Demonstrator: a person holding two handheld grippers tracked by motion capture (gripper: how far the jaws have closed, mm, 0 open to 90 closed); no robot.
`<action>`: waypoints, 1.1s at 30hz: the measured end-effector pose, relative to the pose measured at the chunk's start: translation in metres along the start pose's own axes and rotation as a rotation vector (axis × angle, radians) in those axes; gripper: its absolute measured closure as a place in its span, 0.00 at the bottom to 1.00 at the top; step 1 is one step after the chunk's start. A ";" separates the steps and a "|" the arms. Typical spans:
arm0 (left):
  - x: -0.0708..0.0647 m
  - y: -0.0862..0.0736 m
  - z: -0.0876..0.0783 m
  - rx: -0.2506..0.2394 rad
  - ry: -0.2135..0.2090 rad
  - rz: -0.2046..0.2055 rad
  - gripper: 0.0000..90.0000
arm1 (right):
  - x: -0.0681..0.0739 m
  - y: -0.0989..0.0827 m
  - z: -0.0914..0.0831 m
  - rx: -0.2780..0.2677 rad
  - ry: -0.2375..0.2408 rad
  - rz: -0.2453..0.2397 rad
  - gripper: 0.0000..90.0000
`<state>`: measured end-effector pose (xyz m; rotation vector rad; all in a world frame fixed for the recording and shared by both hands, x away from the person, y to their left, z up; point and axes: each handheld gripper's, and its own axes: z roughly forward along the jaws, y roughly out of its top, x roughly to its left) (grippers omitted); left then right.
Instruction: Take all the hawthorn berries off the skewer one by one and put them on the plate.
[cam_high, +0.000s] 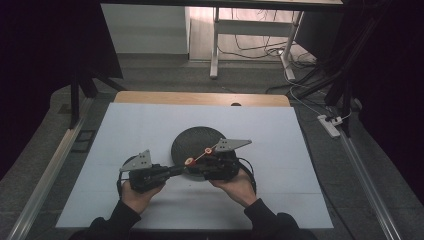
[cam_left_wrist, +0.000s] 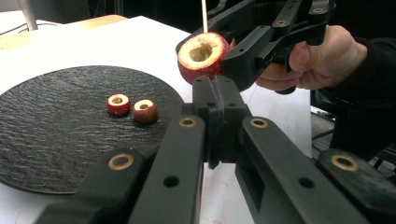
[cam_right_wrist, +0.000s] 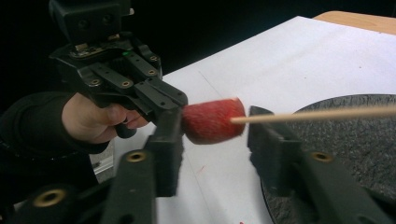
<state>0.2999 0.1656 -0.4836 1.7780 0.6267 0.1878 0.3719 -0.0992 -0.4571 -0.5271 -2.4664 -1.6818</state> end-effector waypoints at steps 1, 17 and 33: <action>0.000 0.000 0.000 0.000 -0.001 0.000 1.00 | 0.000 0.000 0.000 0.003 -0.001 -0.004 0.66; 0.006 0.001 -0.012 0.000 0.012 -0.003 1.00 | -0.015 0.007 -0.025 -0.087 -0.085 0.035 0.67; 0.007 0.002 -0.010 0.021 0.004 0.029 1.00 | -0.033 0.015 -0.056 -0.124 -0.163 0.028 0.67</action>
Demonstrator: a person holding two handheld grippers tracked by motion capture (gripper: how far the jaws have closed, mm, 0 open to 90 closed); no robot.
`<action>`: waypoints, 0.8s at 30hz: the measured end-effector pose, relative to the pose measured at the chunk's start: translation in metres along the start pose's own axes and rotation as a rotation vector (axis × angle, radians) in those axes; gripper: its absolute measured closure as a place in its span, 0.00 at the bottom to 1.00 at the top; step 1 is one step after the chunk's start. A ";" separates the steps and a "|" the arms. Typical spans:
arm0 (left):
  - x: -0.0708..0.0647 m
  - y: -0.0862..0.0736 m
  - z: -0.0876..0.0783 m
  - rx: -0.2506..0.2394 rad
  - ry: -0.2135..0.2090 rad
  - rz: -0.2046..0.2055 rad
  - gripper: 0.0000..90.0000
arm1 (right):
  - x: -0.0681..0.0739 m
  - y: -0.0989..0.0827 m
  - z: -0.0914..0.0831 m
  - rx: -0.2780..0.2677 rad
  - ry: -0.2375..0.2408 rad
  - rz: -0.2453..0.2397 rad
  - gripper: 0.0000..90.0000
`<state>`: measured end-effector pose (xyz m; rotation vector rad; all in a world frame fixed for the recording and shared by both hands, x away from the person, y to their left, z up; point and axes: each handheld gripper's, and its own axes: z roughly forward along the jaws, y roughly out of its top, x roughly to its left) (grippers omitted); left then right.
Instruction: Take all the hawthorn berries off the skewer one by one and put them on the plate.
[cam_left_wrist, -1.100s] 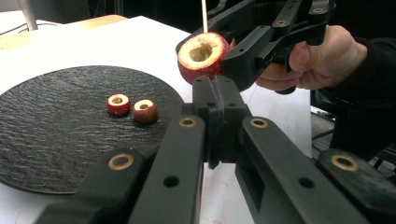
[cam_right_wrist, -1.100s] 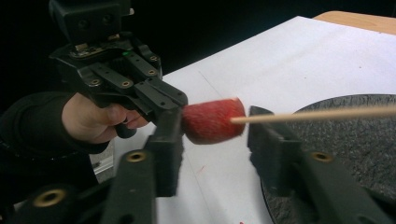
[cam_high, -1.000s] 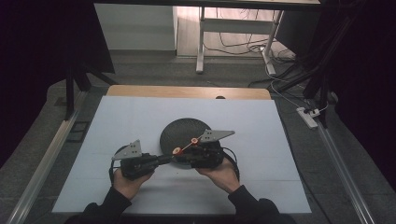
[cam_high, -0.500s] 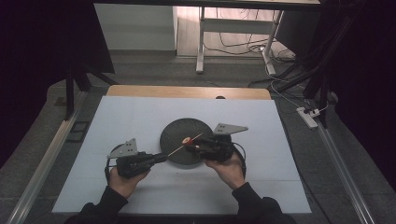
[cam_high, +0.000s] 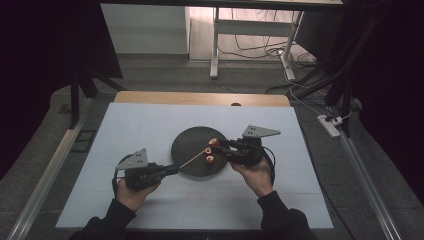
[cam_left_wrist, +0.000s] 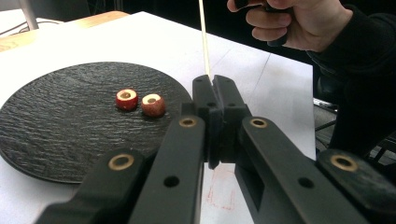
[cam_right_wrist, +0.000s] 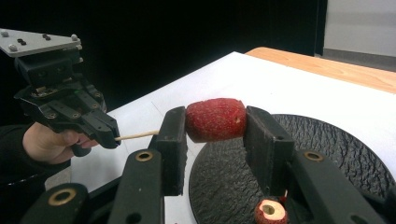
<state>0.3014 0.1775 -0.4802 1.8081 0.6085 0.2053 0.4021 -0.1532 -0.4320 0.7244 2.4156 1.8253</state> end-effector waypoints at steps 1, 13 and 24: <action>0.000 0.000 -0.001 -0.003 -0.001 0.000 1.00 | -0.001 0.000 0.000 0.001 0.003 0.003 0.67; 0.007 -0.001 -0.015 -0.024 0.031 -0.009 1.00 | -0.031 -0.001 -0.032 -0.068 -0.177 0.079 0.67; 0.008 -0.004 -0.010 -0.003 0.062 -0.031 1.00 | -0.022 -0.009 -0.009 0.043 -0.176 0.010 0.67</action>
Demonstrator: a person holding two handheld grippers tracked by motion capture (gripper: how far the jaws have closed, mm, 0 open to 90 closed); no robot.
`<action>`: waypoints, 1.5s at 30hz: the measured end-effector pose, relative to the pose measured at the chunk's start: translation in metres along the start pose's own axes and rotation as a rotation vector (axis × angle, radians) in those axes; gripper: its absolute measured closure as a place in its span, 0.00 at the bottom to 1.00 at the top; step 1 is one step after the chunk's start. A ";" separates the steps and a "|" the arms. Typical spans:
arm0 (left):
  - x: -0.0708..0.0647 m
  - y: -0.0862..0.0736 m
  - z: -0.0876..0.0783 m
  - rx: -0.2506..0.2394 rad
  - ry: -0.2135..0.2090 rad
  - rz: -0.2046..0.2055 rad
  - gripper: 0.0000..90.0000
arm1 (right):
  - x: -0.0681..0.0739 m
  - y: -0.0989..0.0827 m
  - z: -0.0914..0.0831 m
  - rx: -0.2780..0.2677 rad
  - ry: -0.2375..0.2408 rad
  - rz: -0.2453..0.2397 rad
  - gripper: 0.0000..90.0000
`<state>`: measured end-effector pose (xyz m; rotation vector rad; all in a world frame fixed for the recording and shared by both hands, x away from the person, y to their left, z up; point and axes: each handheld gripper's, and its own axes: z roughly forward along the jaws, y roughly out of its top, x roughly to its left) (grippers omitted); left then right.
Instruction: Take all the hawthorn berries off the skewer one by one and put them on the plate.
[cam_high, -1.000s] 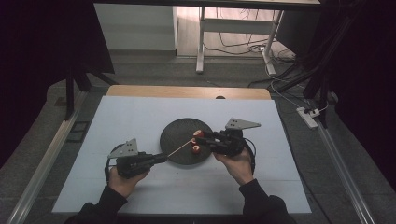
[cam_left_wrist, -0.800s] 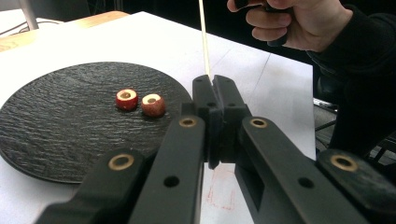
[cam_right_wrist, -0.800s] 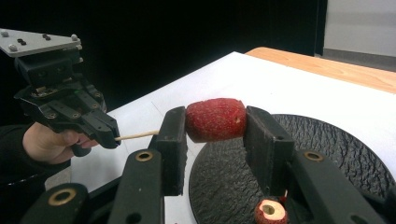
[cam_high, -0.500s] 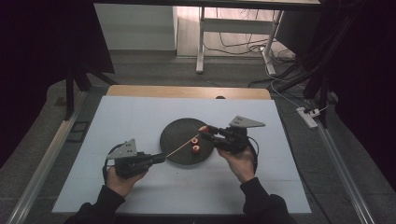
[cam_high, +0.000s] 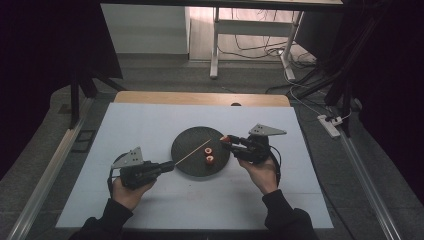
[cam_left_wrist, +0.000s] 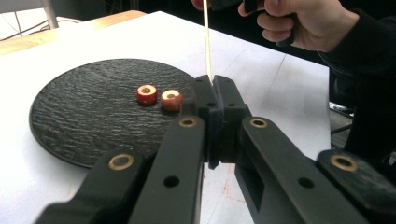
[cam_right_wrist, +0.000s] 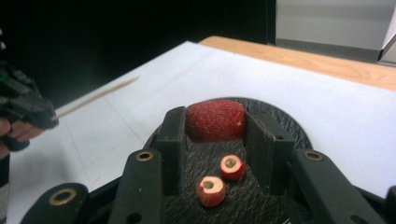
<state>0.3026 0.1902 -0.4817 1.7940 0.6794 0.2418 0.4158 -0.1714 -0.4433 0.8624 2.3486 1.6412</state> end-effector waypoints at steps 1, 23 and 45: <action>0.001 0.000 0.000 -0.002 0.003 -0.005 1.00 | 0.000 -0.001 0.002 0.006 0.000 -0.002 0.67; 0.006 -0.003 0.006 0.015 0.032 -0.039 1.00 | -0.009 -0.035 0.047 0.175 -0.102 -0.109 0.67; 0.007 -0.003 0.005 0.015 0.039 -0.047 1.00 | -0.010 -0.040 0.052 0.204 -0.125 -0.110 0.55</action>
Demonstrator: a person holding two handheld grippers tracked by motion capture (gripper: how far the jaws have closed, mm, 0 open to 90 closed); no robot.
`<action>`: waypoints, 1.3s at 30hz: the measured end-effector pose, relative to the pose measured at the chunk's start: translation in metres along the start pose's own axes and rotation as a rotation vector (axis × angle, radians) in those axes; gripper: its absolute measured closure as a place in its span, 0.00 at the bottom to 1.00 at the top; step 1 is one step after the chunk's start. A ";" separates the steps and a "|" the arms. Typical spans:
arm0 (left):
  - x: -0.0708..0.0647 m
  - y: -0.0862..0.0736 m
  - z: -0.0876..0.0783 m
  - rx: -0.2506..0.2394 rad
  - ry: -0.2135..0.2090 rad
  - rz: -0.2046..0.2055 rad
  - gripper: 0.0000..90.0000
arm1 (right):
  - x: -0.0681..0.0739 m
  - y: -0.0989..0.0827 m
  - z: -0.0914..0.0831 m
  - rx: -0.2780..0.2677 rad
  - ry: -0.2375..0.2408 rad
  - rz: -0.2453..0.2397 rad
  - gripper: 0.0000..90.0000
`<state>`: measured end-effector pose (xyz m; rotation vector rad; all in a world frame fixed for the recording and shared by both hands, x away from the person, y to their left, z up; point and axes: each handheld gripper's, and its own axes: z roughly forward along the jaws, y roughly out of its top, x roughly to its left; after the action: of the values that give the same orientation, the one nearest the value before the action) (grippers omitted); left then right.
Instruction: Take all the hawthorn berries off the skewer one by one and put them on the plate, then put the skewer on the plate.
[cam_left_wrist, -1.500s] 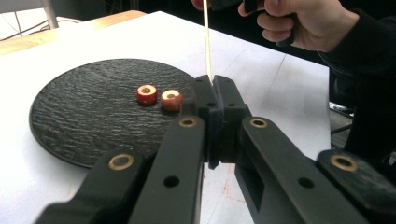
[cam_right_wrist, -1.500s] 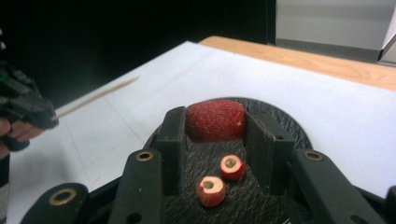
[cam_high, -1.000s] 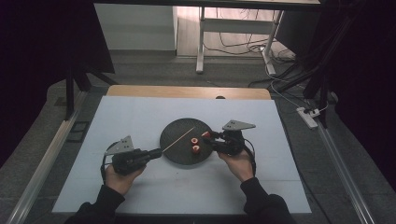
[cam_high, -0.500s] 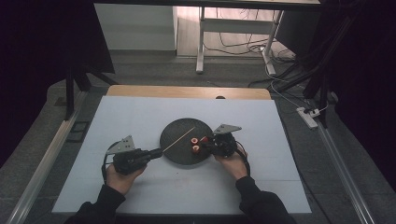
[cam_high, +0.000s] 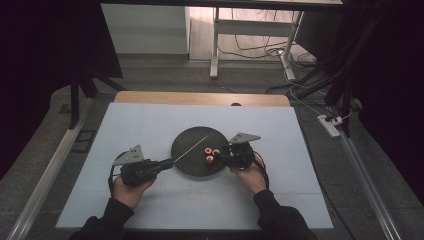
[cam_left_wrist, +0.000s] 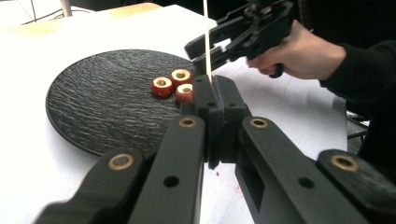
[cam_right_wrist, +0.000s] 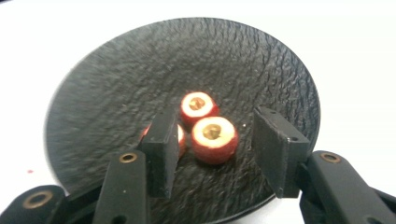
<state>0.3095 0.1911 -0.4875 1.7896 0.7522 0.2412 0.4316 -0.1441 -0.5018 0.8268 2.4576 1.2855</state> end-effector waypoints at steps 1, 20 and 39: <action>0.000 0.000 0.000 0.000 0.001 -0.001 1.00 | 0.001 0.001 -0.004 -0.002 0.004 0.004 0.53; 0.004 0.000 0.000 0.010 0.023 -0.014 1.00 | 0.019 -0.001 -0.043 -0.025 0.026 0.012 0.18; 0.036 -0.003 0.058 0.204 0.141 -0.070 0.99 | 0.020 -0.038 -0.090 -0.006 -0.004 0.050 0.13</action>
<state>0.3660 0.1673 -0.5179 1.9489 0.9668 0.2532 0.3599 -0.2104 -0.4798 0.8942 2.4438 1.3058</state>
